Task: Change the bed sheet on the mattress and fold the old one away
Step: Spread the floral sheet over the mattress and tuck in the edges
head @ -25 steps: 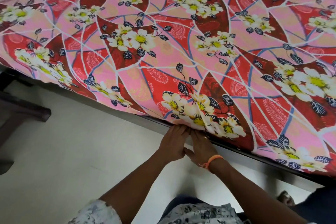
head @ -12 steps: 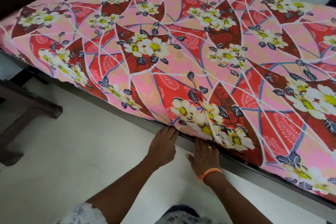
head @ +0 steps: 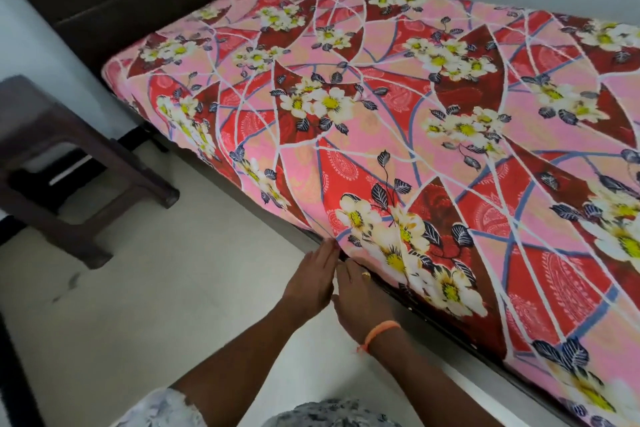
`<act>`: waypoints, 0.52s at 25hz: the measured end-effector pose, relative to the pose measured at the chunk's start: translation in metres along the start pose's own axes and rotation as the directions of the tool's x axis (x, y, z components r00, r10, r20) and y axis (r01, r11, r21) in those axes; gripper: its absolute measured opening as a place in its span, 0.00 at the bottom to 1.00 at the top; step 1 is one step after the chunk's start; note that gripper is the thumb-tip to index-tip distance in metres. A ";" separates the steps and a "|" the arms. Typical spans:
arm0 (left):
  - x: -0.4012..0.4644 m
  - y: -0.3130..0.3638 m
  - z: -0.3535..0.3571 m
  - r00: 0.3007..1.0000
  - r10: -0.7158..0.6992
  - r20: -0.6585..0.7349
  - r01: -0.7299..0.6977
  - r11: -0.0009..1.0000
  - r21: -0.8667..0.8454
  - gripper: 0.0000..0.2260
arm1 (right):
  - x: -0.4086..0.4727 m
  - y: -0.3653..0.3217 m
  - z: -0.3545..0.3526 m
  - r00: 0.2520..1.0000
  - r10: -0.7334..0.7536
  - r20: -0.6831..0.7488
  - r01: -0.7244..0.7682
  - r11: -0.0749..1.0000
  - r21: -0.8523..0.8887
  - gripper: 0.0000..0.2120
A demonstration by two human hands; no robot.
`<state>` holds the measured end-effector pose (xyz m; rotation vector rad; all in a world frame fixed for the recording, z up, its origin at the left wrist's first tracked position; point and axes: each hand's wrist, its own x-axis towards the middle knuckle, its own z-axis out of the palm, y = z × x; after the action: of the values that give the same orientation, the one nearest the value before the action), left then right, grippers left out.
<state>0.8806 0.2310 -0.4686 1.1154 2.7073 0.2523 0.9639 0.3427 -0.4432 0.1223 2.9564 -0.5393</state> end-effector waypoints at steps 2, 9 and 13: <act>-0.002 -0.010 -0.007 0.999 -0.022 0.039 0.016 0.990 0.137 0.43 | 0.016 0.010 0.006 1.000 0.019 0.020 -0.020 1.000 0.013 0.38; 0.022 -0.070 0.005 0.962 0.252 0.104 -0.265 0.955 0.134 0.33 | 0.054 -0.021 0.029 0.954 0.297 -0.044 -0.300 0.945 -0.131 0.30; 0.052 -0.107 0.000 0.856 0.504 -0.111 -0.513 0.856 -0.069 0.19 | 0.085 -0.053 0.040 0.856 0.507 -0.096 -0.514 0.821 -0.249 0.26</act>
<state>0.7721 0.1927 -0.5000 1.8156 2.3800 0.5167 0.8796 0.2834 -0.4743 0.8680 2.7994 -0.0622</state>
